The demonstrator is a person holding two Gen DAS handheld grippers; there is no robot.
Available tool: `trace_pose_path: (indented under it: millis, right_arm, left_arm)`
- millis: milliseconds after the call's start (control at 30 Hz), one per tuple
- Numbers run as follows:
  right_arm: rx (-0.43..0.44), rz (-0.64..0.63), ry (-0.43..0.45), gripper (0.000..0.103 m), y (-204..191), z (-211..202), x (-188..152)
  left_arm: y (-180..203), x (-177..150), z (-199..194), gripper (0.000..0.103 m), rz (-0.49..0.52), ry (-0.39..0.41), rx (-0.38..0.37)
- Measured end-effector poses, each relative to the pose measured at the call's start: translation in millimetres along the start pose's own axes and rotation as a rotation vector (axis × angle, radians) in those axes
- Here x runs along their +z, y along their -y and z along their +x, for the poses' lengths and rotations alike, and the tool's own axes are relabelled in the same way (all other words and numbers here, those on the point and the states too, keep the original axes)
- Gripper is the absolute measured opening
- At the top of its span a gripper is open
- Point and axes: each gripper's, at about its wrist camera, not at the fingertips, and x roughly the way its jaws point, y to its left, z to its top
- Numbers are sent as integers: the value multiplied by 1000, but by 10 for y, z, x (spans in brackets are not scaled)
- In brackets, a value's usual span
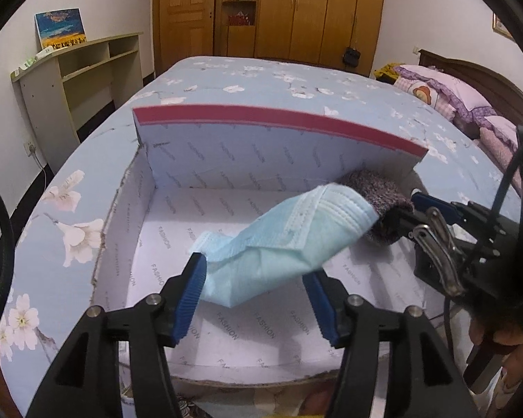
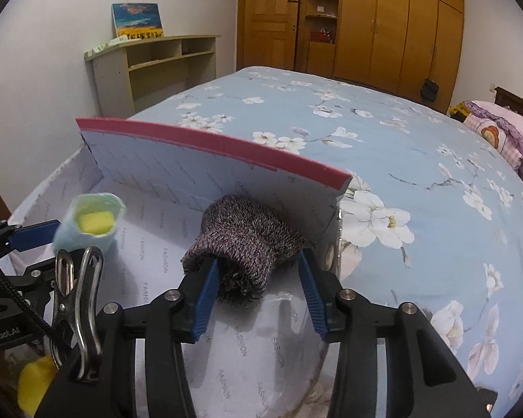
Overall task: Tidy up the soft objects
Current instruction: 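Lower mask and sock into the box and open both tools, then grasp the black patterned pouch with left tool while right tool grasps yellow sponge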
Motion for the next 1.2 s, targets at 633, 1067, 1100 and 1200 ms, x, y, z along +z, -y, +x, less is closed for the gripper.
trace_pose_path:
  millis: [633, 1067, 1100, 1200]
  right_arm:
    - [37, 27, 43, 54, -55, -630, -42]
    - [59, 75, 18, 54, -204, -1026, -379]
    - [62, 79, 15, 54, -219, -1049, -416]
    - [74, 84, 1, 54, -270, -1103, -523]
  left_arm:
    - [9, -78, -582, 63, 13, 51, -27]
    - [-118, -399, -1000, 63, 7, 44, -30]
    - [-133, -437, -1020, 63, 2, 41, -31]
    - [-179, -548, -1054, 63, -15, 26, -37]
